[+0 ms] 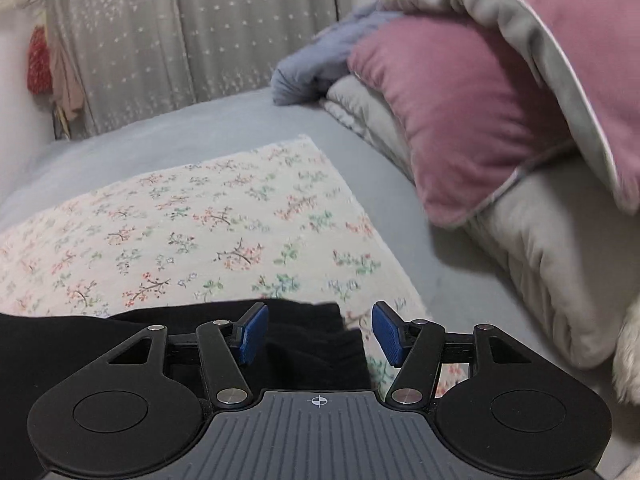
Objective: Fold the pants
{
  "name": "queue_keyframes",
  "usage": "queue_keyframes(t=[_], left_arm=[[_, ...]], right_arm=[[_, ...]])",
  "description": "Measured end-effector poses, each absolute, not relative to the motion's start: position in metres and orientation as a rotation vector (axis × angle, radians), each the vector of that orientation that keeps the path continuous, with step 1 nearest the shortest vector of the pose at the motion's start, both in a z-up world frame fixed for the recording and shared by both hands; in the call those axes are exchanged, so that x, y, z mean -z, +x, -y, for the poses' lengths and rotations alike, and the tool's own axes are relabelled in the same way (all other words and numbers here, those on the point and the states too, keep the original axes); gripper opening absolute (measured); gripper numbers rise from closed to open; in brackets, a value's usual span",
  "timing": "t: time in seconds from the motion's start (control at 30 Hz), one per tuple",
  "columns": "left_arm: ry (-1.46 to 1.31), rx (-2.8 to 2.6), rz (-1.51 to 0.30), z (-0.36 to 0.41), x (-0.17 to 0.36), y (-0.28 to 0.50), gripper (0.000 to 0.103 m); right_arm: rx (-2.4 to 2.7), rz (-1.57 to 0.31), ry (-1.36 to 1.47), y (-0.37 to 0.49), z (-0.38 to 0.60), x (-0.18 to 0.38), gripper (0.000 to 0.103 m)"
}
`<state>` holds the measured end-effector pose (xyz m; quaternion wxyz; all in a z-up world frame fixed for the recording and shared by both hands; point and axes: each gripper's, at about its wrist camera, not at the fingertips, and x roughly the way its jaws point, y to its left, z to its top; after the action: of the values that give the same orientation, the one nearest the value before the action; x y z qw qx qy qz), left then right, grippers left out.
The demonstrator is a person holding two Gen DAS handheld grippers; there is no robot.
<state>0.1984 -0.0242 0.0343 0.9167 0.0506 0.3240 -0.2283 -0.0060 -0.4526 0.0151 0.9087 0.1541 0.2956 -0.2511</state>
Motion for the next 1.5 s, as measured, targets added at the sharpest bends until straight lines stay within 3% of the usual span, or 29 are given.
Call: queue_keyframes(t=[0.07, 0.17, 0.23, 0.27, 0.3, 0.33, 0.37, 0.4, 0.67, 0.73, 0.77, 0.8, 0.87, 0.93, 1.0, 1.03, 1.07, 1.17, 1.2, 1.3, 1.4, 1.43, 1.5], left_arm=[[0.195, 0.537, -0.679, 0.078, -0.020, 0.199, 0.099], [0.267, 0.631, -0.716, 0.134, 0.002, 0.204, 0.099], [0.343, 0.629, -0.713, 0.158, 0.016, 0.205, 0.098], [0.382, 0.617, -0.702, 0.168, 0.021, 0.202, 0.088], [0.403, 0.610, -0.698, 0.175, 0.025, 0.200, 0.069], [0.384, 0.614, -0.704, 0.175, 0.027, 0.201, 0.057], [0.348, 0.608, -0.714, 0.173, 0.028, 0.203, 0.028], [0.337, 0.583, -0.727, 0.174, 0.028, 0.206, 0.009], [0.301, 0.536, -0.713, 0.162, 0.020, 0.207, 0.009], [0.230, 0.591, -0.745, 0.156, 0.018, 0.212, 0.033], [0.207, 0.608, -0.757, 0.155, 0.019, 0.215, 0.074], [0.199, 0.610, -0.758, 0.156, 0.020, 0.217, 0.103], [0.212, 0.644, -0.750, 0.159, 0.020, 0.214, 0.103], [0.231, 0.684, -0.767, 0.165, 0.026, 0.211, 0.101], [0.291, 0.685, -0.746, 0.174, 0.031, 0.201, 0.059], [0.327, 0.692, -0.724, 0.179, 0.032, 0.196, 0.047], [0.340, 0.707, -0.706, 0.182, 0.031, 0.190, 0.011], [0.334, 0.652, -0.646, 0.187, 0.021, 0.183, 0.010], [0.312, 0.636, -0.626, 0.185, 0.016, 0.184, 0.010], [0.273, 0.597, -0.583, 0.181, 0.005, 0.186, 0.010], [0.303, 0.565, -0.634, 0.191, 0.019, 0.190, 0.014], [0.337, 0.558, -0.675, 0.196, 0.028, 0.192, 0.019], [0.345, 0.506, -0.659, 0.195, 0.038, 0.191, 0.048]], right_arm=[[0.514, -0.615, 0.322, -0.005, 0.457, -0.013, 0.054], [0.477, -0.677, 0.384, 0.004, 0.467, 0.003, 0.026], [0.457, -0.732, 0.368, 0.009, 0.466, 0.015, 0.023], [0.456, -0.742, 0.353, 0.011, 0.464, 0.017, 0.021], [0.455, -0.740, 0.353, 0.012, 0.466, 0.017, 0.015], [0.451, -0.729, 0.363, 0.011, 0.468, 0.015, 0.010], [0.447, -0.713, 0.377, 0.009, 0.471, 0.014, 0.007], [0.449, -0.697, 0.390, 0.006, 0.473, 0.012, 0.005], [0.507, -0.619, 0.379, 0.004, 0.480, -0.007, 0.004], [0.513, -0.639, 0.383, 0.005, 0.483, -0.004, 0.012], [0.532, -0.653, 0.376, 0.005, 0.484, -0.002, 0.018], [0.551, -0.669, 0.362, 0.006, 0.485, 0.000, 0.026], [0.546, -0.674, 0.340, 0.007, 0.482, 0.001, 0.033], [0.488, -0.689, 0.354, 0.010, 0.479, 0.005, 0.034], [0.469, -0.731, 0.353, 0.017, 0.475, 0.013, 0.030], [0.482, -0.755, 0.333, 0.020, 0.473, 0.017, 0.026], [0.496, -0.761, 0.319, 0.022, 0.473, 0.019, 0.022], [0.498, -0.669, 0.346, 0.012, 0.474, 0.003, 0.018], [0.500, -0.610, 0.358, 0.005, 0.474, -0.007, 0.012], [0.486, -0.469, 0.422, -0.009, 0.480, -0.026, 0.012], [0.504, -0.529, 0.400, 0.004, 0.482, -0.014, 0.013], [0.516, -0.589, 0.382, 0.014, 0.482, -0.004, 0.015], [0.567, -0.702, 0.340, 0.033, 0.482, 0.019, 0.025]])
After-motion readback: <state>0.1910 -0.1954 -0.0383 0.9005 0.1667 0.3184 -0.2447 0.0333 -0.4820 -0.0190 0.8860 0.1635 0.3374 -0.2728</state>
